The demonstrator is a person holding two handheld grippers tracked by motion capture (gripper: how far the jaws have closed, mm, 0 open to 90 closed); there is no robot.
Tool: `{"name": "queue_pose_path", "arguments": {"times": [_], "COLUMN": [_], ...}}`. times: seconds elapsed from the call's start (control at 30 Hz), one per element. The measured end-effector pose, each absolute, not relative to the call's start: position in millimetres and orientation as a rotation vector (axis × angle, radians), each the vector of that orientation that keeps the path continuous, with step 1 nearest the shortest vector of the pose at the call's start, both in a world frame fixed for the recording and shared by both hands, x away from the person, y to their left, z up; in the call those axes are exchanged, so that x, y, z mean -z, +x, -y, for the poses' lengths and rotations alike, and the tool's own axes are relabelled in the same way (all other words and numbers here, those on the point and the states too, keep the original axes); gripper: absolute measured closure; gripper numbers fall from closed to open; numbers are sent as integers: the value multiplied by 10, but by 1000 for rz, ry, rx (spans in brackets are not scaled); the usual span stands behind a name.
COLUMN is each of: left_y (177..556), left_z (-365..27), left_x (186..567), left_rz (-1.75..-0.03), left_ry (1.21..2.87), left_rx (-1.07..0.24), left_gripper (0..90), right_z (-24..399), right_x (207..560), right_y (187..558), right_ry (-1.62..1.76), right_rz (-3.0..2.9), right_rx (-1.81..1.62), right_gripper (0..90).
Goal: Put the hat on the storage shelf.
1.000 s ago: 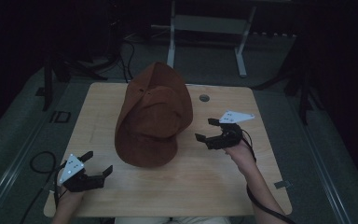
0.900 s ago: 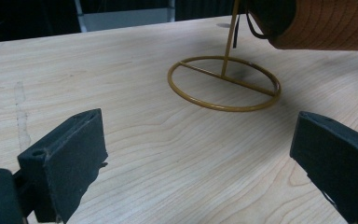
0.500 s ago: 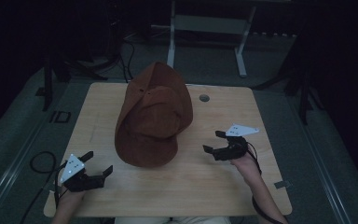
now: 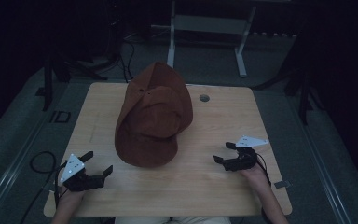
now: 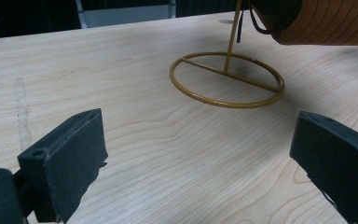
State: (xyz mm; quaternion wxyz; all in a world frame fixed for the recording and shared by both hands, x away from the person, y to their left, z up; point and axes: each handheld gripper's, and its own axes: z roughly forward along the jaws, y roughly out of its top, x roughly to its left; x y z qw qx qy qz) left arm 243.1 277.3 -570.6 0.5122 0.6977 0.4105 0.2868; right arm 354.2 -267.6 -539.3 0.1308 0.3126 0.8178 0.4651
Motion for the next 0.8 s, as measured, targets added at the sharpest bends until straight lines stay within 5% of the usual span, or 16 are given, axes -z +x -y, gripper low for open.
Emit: {"name": "queue_pose_path", "arguments": {"times": [0.8], "left_y": [2427], "left_z": [-2759], "left_x": [5720], "left_rz": [-986], "left_ry": [1694], "left_rx": [-710], "left_gripper": [41], "right_z": [3316], "right_x": [5610], "right_y": [3310], "right_ry": [995], "right_rz": [-2187], "right_rx": [-1216], "right_gripper": [143]}}
